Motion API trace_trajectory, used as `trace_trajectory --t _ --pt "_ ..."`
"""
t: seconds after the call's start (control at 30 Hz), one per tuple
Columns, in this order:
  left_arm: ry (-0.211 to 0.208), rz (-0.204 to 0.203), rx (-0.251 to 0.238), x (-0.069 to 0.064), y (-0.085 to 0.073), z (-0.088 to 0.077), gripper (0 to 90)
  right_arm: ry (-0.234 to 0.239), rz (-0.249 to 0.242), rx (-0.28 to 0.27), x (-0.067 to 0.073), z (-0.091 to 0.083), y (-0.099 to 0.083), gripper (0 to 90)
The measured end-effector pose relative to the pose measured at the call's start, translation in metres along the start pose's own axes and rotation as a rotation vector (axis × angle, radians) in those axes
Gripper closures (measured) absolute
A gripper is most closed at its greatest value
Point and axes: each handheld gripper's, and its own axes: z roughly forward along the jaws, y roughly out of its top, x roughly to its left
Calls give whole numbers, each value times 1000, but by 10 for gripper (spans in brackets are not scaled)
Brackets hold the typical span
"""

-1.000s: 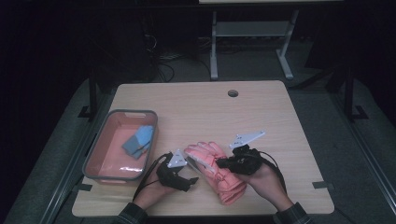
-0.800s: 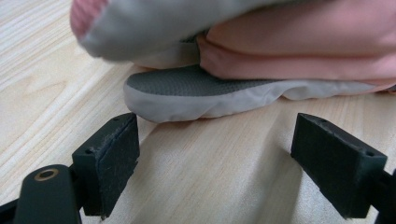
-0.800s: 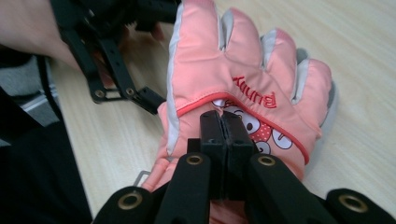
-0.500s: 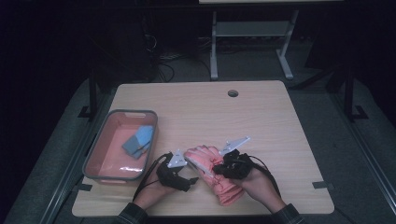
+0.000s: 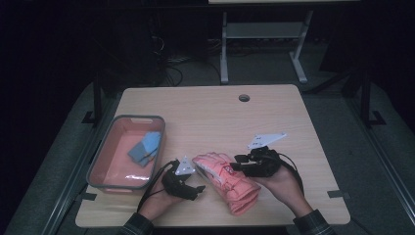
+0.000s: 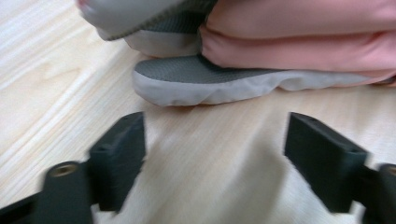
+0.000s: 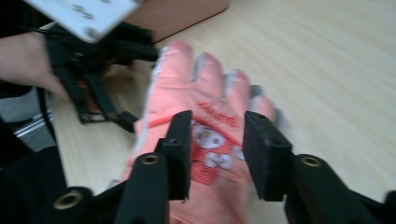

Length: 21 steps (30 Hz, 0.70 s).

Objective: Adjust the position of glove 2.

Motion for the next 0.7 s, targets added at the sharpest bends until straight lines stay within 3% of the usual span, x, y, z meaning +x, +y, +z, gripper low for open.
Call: trace_trajectory --t 0.1,0.2,0.33,0.43,0.57,0.7 --pt "-19 -3 -26 -2 3 -9 437 -31 -3 8 -11 -6 -6 812" --pt "-65 6 -7 -7 6 -11 647 -46 4 27 -22 -9 -17 897" --pt "-108 14 11 -11 8 -8 891 -68 20 69 -36 -9 -39 899" --pt "-132 9 24 -13 10 -4 894 -63 34 97 -43 -5 -52 899" --pt "-144 19 31 -18 14 4 894 -49 15 152 -47 1 -66 899" --pt "-133 38 49 -17 20 10 893 -25 7 174 -44 4 -72 899"
